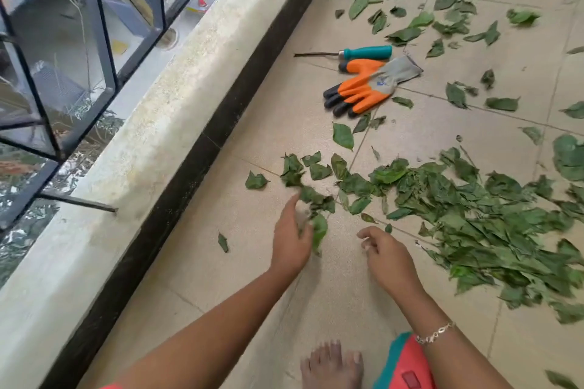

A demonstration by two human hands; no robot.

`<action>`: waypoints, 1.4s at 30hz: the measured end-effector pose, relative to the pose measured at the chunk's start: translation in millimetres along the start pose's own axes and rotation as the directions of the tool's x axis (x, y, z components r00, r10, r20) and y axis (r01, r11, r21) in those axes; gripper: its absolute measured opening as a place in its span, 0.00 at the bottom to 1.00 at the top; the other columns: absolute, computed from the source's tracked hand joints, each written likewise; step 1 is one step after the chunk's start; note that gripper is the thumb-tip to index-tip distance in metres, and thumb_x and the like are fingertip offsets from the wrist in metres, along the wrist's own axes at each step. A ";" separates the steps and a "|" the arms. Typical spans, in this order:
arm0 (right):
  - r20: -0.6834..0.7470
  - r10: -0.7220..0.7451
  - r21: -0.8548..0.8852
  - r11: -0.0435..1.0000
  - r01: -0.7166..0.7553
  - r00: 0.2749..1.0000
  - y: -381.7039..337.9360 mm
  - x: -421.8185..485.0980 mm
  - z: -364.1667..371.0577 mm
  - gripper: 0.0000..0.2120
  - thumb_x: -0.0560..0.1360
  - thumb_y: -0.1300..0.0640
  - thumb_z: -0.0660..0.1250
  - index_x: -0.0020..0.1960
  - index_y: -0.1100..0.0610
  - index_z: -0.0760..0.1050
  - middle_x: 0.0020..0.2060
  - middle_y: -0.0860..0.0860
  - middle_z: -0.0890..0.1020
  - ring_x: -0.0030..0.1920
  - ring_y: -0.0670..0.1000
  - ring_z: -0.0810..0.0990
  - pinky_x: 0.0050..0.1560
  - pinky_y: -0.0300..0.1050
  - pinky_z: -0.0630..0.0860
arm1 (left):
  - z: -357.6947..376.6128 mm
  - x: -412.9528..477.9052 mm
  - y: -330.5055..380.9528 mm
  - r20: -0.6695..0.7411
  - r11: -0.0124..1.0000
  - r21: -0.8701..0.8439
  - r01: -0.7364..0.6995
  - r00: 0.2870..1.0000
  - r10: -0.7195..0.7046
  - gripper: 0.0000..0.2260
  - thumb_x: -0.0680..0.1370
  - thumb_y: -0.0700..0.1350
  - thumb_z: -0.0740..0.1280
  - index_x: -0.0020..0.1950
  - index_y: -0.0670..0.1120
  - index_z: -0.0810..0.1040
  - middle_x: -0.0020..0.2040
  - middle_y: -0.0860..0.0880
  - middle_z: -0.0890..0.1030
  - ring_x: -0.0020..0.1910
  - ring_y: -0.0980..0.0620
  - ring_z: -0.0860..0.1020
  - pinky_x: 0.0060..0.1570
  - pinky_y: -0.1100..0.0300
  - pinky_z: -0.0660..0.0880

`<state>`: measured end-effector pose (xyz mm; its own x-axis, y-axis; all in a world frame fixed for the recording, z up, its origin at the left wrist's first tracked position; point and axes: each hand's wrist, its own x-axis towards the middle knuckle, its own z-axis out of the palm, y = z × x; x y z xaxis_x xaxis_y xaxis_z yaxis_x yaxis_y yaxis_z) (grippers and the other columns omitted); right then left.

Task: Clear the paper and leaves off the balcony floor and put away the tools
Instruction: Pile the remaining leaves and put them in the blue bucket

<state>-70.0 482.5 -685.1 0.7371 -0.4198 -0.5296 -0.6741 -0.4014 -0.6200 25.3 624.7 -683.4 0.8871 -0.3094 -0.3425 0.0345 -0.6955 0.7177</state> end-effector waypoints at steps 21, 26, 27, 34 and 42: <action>-0.059 -0.329 -0.767 0.619 0.168 0.942 14.1 95.7 -46.8 0.30 0.78 0.52 0.59 0.75 0.48 0.50 0.76 0.53 0.50 0.76 0.56 0.48 0.71 0.67 0.43 | -25.8 36.4 -50.1 -0.473 0.679 -0.145 0.719 0.553 -0.686 0.32 0.80 0.53 0.58 0.77 0.42 0.47 0.77 0.38 0.43 0.76 0.38 0.45 0.72 0.41 0.44; -0.322 -0.317 -0.594 0.801 0.070 0.892 5.5 81.3 -47.0 0.28 0.72 0.63 0.65 0.71 0.56 0.65 0.73 0.59 0.60 0.73 0.60 0.58 0.70 0.66 0.50 | 2.0 45.1 -22.7 -0.302 0.810 -0.056 0.583 0.764 -0.571 0.33 0.81 0.51 0.56 0.77 0.40 0.42 0.77 0.41 0.42 0.76 0.43 0.43 0.74 0.49 0.42; -0.313 -0.336 -0.573 0.813 0.105 0.888 -2.3 79.4 -38.9 0.28 0.72 0.64 0.65 0.71 0.56 0.65 0.73 0.58 0.60 0.73 0.58 0.58 0.71 0.65 0.50 | 15.4 44.2 -6.6 -0.188 0.910 -0.054 0.411 0.891 -0.413 0.32 0.81 0.52 0.55 0.77 0.42 0.41 0.78 0.44 0.42 0.77 0.47 0.43 0.74 0.52 0.43; -0.079 -0.505 -0.582 0.724 0.371 0.860 -61.0 102.6 -1.4 0.32 0.73 0.66 0.61 0.74 0.54 0.56 0.76 0.56 0.51 0.75 0.56 0.49 0.72 0.59 0.45 | 38.5 42.2 27.3 -0.157 0.995 -0.047 0.091 0.983 -0.097 0.26 0.82 0.50 0.51 0.77 0.43 0.46 0.78 0.46 0.48 0.77 0.51 0.46 0.76 0.54 0.45; -0.025 -0.433 -0.749 0.605 0.270 0.901 -65.4 152.9 -5.6 0.24 0.77 0.60 0.56 0.73 0.53 0.59 0.75 0.56 0.56 0.74 0.59 0.54 0.70 0.65 0.50 | 21.2 54.7 3.5 -0.039 0.915 0.286 0.284 0.958 -0.284 0.39 0.77 0.48 0.65 0.77 0.43 0.42 0.77 0.42 0.42 0.76 0.42 0.43 0.74 0.48 0.47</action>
<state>86.6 440.0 -722.3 0.9548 -0.2251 -0.1942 -0.2449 -0.9659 -0.0843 64.3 591.6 -712.5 0.8581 -0.0729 -0.5083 0.1517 -0.9097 0.3866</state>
